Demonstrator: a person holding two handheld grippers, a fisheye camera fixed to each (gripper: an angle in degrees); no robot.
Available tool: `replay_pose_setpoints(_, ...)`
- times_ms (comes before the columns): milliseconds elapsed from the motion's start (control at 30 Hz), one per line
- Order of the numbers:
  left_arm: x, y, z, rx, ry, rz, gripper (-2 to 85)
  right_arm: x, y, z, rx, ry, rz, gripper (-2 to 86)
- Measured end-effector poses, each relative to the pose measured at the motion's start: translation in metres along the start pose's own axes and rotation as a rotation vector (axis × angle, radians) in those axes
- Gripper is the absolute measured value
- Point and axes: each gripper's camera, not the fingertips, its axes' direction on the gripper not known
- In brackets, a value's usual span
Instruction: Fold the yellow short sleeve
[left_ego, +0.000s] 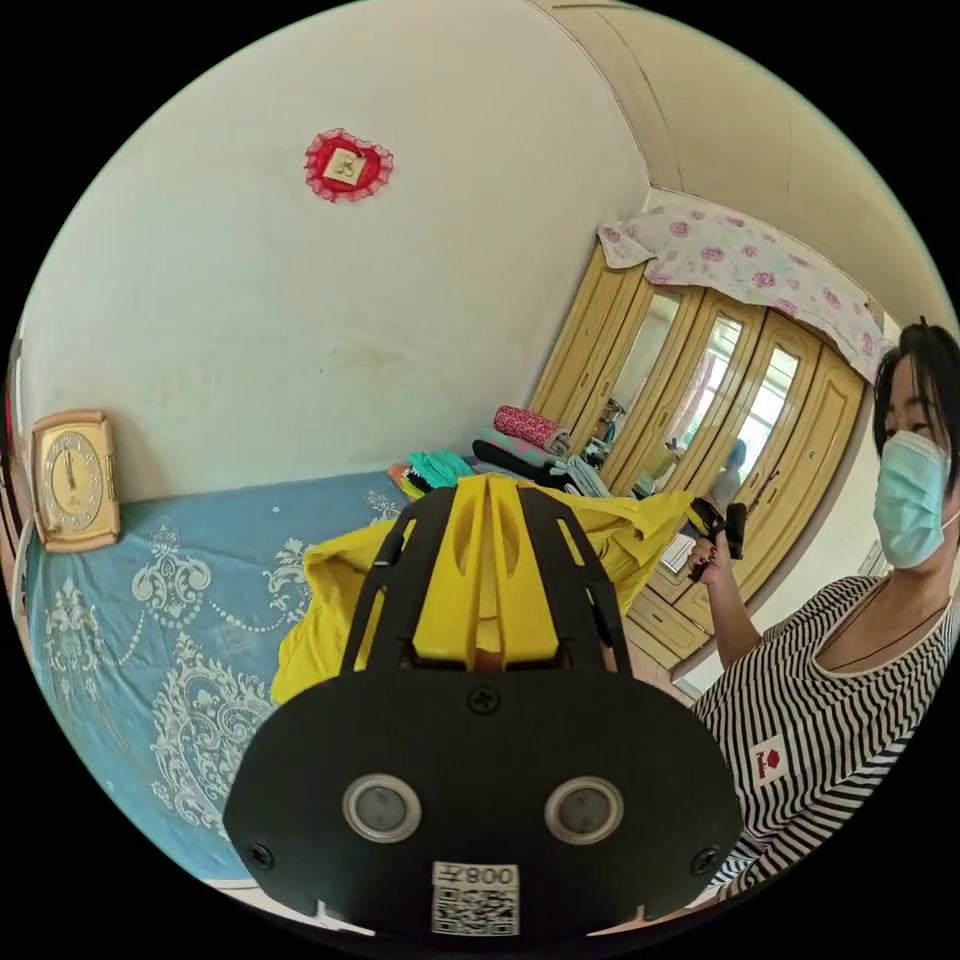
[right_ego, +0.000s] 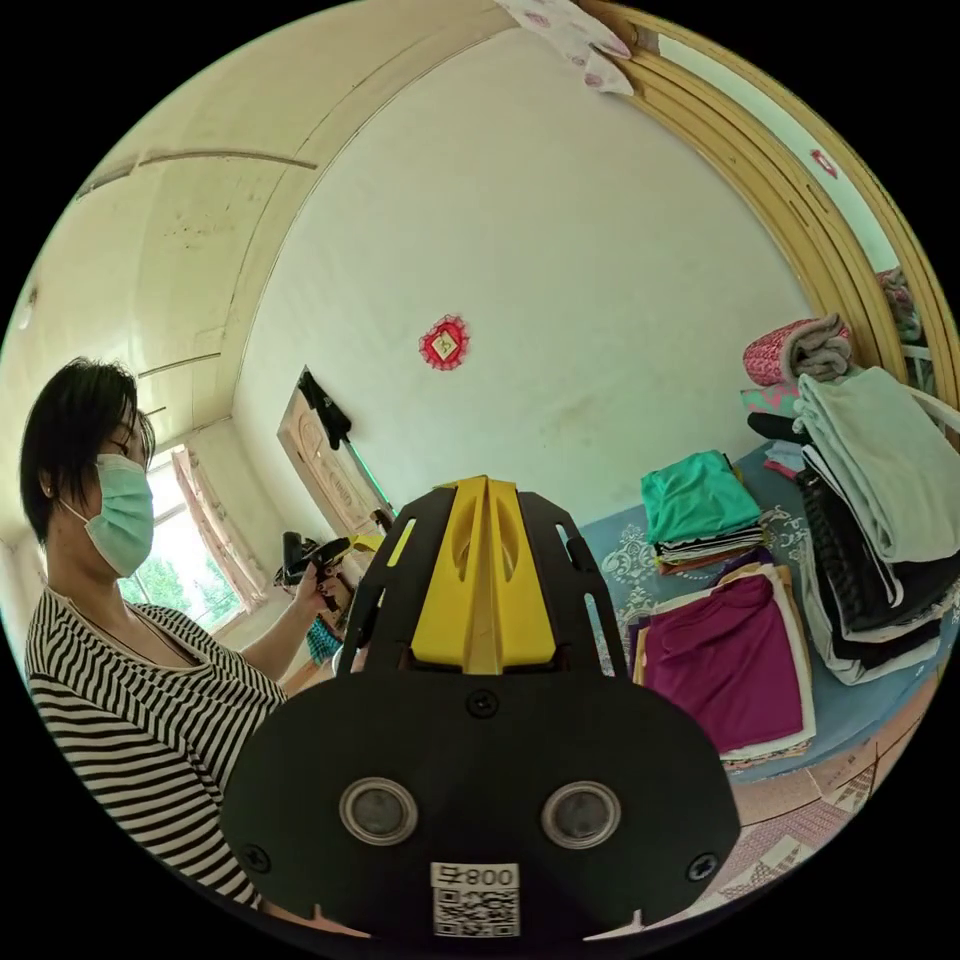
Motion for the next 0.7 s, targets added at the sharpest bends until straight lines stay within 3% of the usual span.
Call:
replay_pose_setpoints(200,-0.010,0.070,-0.165,0.219,-0.054,-0.021,0.3,-0.033,-0.010,0.050,-0.088,-0.102,-0.065,-0.1)
replay_pose_setpoints(433,0.042,0.131,-0.336,0.471,-0.171,0.170,0.2,-0.092,-0.040,0.057,0.005,-0.276,-0.237,-0.1)
replay_pose_setpoints(700,0.095,0.175,-0.444,0.590,-0.297,0.384,0.2,-0.160,-0.071,0.064,0.133,-0.310,-0.482,-0.1)
